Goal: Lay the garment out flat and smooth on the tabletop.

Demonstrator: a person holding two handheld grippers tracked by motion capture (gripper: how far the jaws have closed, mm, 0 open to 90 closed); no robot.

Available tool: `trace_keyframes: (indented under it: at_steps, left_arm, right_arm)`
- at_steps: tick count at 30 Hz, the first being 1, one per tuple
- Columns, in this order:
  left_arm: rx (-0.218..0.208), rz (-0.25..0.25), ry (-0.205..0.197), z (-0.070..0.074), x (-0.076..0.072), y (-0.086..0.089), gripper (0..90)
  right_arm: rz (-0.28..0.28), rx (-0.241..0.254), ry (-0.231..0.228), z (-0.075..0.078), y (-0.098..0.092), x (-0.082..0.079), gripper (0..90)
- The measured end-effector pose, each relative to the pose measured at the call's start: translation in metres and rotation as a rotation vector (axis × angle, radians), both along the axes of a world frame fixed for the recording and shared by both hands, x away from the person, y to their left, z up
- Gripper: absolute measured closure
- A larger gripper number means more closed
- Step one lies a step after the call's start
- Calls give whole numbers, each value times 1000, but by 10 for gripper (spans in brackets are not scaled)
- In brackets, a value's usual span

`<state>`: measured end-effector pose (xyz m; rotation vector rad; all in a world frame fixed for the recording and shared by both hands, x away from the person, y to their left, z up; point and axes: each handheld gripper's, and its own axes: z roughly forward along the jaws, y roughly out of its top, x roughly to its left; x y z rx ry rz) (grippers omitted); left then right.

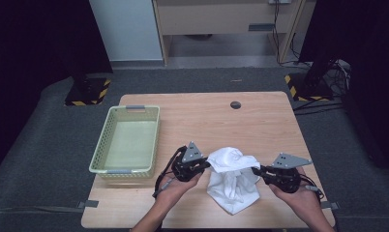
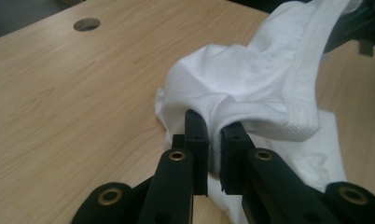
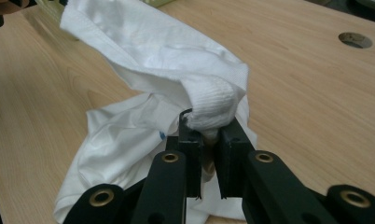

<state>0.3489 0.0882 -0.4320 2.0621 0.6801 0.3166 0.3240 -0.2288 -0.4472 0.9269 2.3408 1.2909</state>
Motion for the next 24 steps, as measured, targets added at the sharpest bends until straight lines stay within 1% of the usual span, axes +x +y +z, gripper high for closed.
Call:
trace_keyframes:
  at_steps: [1,3,4,7,9,10,11,12,13,14,15,16,20,21,24]
  left_arm:
    - [-6,0,-5,2,-1,0,848]
    - [1,-1,-12,5,-3,-2,847]
    - [1,-1,-6,5,-3,-2,847]
    - [9,4,-5,6,-2,-2,848]
    - [-1,9,-1,9,-2,0,848]
    - [-3,10,-2,11,-2,0,848]
    - [-7,12,-7,13,-1,1,848]
    - [-10,12,-7,16,-1,2,848]
    - [-10,10,-11,18,0,2,846]
    - [-11,15,-15,20,1,3,846]
    - [-13,15,-11,22,3,3,846]
    - [-12,20,-12,24,5,3,846]
    - [-7,45,-20,35,16,3,846]
    - [4,51,-19,37,21,2,846]
    - [47,63,13,39,38,-3,844]
  right_arm:
    - [3,-7,-5,2,0,1,821]
    - [-5,-13,-4,2,1,4,822]
    - [-11,-14,5,1,1,8,824]
    - [-13,-9,11,2,0,8,824]
    - [-13,6,5,12,-2,5,825]
    - [-13,6,5,12,-2,5,825]
    - [-11,10,1,17,-3,4,825]
    - [-10,9,-4,22,-3,4,824]
    - [-5,-14,-11,31,-4,5,824]
    - [-5,-14,-11,31,-4,5,824]
    - [-4,-30,-20,39,-4,10,824]
    - [-4,-30,-20,39,-4,10,824]
    - [-1,-47,-22,49,-5,26,823]
    - [-2,-54,-20,50,-4,31,823]
    - [-9,-71,-4,48,-2,49,821]
